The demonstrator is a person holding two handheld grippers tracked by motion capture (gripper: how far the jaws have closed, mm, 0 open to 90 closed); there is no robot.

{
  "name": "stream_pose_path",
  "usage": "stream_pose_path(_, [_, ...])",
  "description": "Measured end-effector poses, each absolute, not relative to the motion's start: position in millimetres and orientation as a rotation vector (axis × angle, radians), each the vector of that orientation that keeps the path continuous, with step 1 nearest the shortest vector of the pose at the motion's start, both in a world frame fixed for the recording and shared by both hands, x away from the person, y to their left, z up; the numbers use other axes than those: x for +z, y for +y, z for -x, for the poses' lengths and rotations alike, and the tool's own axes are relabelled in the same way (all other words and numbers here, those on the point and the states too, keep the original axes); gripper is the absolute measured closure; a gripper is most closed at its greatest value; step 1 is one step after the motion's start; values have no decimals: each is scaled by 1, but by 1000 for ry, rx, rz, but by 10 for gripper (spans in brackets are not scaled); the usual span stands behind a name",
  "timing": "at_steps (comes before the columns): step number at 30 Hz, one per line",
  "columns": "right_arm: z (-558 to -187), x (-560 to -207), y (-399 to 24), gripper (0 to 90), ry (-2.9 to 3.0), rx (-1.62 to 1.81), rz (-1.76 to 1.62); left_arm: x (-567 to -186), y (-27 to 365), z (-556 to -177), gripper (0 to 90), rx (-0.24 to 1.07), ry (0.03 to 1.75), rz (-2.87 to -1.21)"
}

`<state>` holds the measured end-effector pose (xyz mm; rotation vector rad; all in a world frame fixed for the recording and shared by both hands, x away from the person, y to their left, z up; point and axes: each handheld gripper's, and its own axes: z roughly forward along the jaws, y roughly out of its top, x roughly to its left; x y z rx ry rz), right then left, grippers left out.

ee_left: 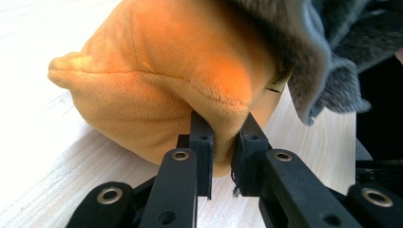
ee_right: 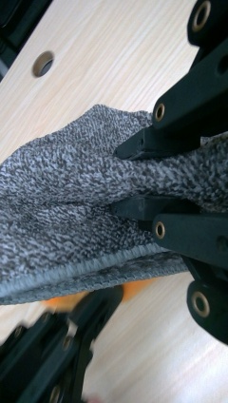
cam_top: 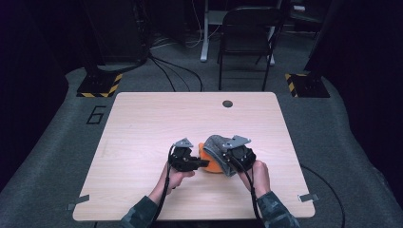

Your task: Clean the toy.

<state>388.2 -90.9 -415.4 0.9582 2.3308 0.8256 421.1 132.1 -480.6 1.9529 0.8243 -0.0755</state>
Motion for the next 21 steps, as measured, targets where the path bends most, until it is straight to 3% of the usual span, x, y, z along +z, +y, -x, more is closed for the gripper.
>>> stream_pose_path(21, [-438, -483, -155, 760, 2304, 622, -1315, -481, 133, -422, 802, -84, 827, -1946])
